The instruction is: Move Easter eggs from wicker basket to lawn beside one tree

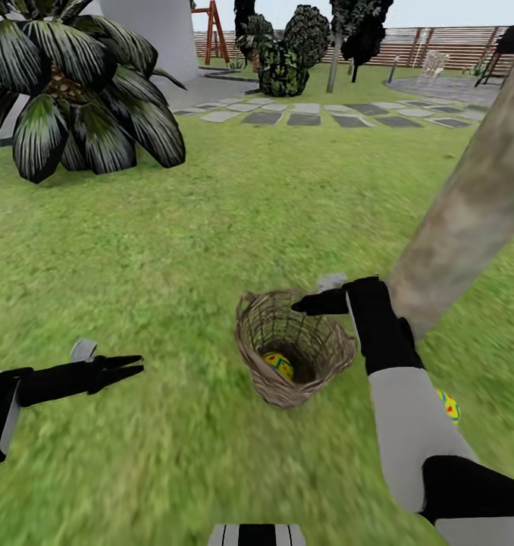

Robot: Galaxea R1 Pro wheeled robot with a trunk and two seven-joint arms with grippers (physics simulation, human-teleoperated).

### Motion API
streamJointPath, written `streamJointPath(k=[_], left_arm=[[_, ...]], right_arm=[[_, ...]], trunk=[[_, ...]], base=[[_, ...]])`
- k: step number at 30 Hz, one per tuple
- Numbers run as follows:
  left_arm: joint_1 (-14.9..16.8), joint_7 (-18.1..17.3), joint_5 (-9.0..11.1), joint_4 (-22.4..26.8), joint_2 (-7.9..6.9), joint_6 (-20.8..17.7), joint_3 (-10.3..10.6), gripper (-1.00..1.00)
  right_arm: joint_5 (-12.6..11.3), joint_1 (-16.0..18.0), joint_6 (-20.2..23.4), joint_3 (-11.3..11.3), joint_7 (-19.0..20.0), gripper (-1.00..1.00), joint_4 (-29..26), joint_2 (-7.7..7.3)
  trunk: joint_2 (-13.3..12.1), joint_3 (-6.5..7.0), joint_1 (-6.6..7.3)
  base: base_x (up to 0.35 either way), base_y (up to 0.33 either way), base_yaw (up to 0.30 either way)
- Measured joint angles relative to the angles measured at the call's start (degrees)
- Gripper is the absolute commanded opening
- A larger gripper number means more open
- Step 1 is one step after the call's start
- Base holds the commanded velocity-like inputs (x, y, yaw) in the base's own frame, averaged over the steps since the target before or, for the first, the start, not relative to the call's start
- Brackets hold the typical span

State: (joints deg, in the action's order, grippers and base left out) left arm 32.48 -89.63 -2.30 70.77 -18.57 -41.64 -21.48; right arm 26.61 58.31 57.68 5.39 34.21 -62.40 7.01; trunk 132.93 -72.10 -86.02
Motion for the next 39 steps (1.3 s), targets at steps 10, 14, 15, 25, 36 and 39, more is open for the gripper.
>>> streamJointPath(k=[10,14,15,25,36,39], left_arm=[[0.0,0.0,0.0,-0.06,-0.05,0.06,-1.2,1.0],[0.0,0.0,0.0,-0.05,-0.06,0.01,-1.23,1.0],[0.0,0.0,0.0,-0.06,-0.13,-0.01,-1.25,1.0],[-0.03,-0.01,0.08,-0.12,0.01,-0.06,-6.1,1.0],[-0.04,-0.01,0.12,-0.12,0.11,-0.03,-6.18,1.0],[-0.03,-0.01,0.09,-0.12,0.11,-0.03,-6.16,1.0]], right_arm=[[-0.2,0.01,0.01,0.03,-2.39,1.0,8.32,-0.04],[-0.22,0.01,0.08,0.1,-2.5,1.0,8.55,-0.05],[-0.22,0.01,0.09,0.09,-2.51,1.0,8.68,-0.05],[-0.31,0.02,-0.15,0.08,-2.64,1.0,17.23,0.01],[-0.3,0.15,-0.13,-0.05,-2.65,1.0,18.63,0.13],[-0.24,0.74,-0.23,-0.05,-2.76,1.0,18.71,0.05]], trunk=[[0.0,0.0,-0.02],[0.0,0.0,-0.03],[0.0,0.0,-0.03],[0.0,0.0,-0.02],[0.39,-0.18,-0.24],[1.2,-0.54,-0.68]], base=[[0.185,0.108,0.0],[0.009,0.005,0.0],[0.001,0.001,0.0],[0.031,0.0,0.0],[0.142,0.0,0.0],[0.003,0.0,0.0]])
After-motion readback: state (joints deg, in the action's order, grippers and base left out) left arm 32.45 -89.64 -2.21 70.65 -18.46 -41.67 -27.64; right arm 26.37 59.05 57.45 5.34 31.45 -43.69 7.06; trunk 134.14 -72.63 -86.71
